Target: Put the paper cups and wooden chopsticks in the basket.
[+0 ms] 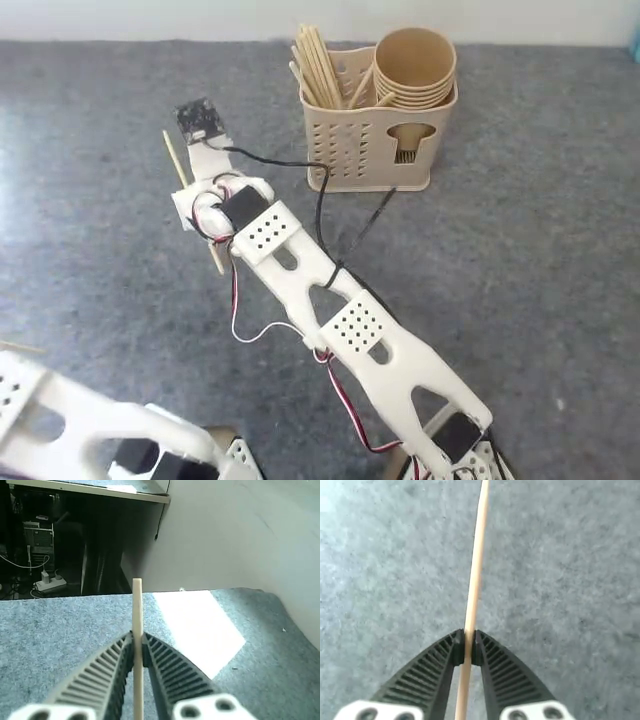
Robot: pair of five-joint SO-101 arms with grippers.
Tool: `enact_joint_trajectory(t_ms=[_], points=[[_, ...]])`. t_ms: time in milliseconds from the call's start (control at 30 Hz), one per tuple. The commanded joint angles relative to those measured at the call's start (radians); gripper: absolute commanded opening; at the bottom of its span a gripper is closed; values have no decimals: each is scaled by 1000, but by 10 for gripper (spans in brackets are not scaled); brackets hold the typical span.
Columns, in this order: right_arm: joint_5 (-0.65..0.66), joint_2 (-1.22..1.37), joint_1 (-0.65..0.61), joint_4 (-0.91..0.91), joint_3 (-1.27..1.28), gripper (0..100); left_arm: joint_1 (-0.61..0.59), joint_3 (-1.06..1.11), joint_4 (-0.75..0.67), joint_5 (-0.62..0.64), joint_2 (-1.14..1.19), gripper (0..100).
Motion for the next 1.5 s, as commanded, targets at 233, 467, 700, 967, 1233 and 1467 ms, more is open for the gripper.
enact_joint_trajectory(t_ms=[233,467,700,967,1233,1467], points=[[-32,-352,18,188,-61,8,-11,-19,5,-9,-38,11],[-29,-573,25,371,-61,8,-5,-19,5,-9,-38,11],[-25,-786,25,498,-60,7,-5,-19,3,-9,-40,11],[117,-1049,45,573,17,7,-3,-38,5,-9,-40,11],[293,-1431,62,561,404,7,18,-105,124,-26,-127,11],[402,-1598,134,493,575,7,120,-105,244,-63,-258,11]])
